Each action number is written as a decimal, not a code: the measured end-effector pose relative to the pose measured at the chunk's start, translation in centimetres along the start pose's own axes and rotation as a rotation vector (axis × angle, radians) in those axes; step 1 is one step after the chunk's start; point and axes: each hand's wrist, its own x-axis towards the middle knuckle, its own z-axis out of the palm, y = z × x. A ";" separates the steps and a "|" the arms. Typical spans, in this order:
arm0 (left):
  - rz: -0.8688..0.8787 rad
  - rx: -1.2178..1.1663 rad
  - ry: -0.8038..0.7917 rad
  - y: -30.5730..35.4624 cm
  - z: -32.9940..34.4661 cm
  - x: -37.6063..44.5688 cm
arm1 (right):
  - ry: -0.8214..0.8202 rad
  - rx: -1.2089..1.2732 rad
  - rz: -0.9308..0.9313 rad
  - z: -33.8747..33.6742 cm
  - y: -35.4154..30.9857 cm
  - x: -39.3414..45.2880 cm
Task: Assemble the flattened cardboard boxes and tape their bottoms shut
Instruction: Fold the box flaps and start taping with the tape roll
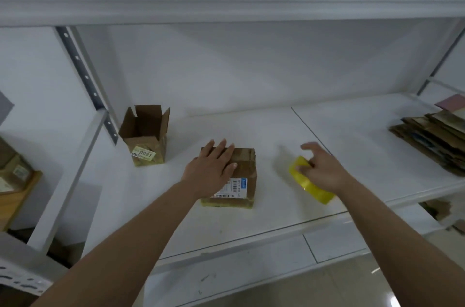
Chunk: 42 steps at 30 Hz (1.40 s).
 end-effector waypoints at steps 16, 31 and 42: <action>0.088 -0.603 0.210 -0.5 -0.5 -1.2 | -0.338 0.246 -0.395 -0.5 -13.8 -0.8; -0.108 -1.172 0.347 0.5 0.3 -1.0 | -0.420 0.005 -0.400 0.7 -15.9 -0.1; -0.146 -1.224 0.467 0.2 -0.2 -0.4 | -0.603 -0.162 -0.360 0.3 -14.7 0.8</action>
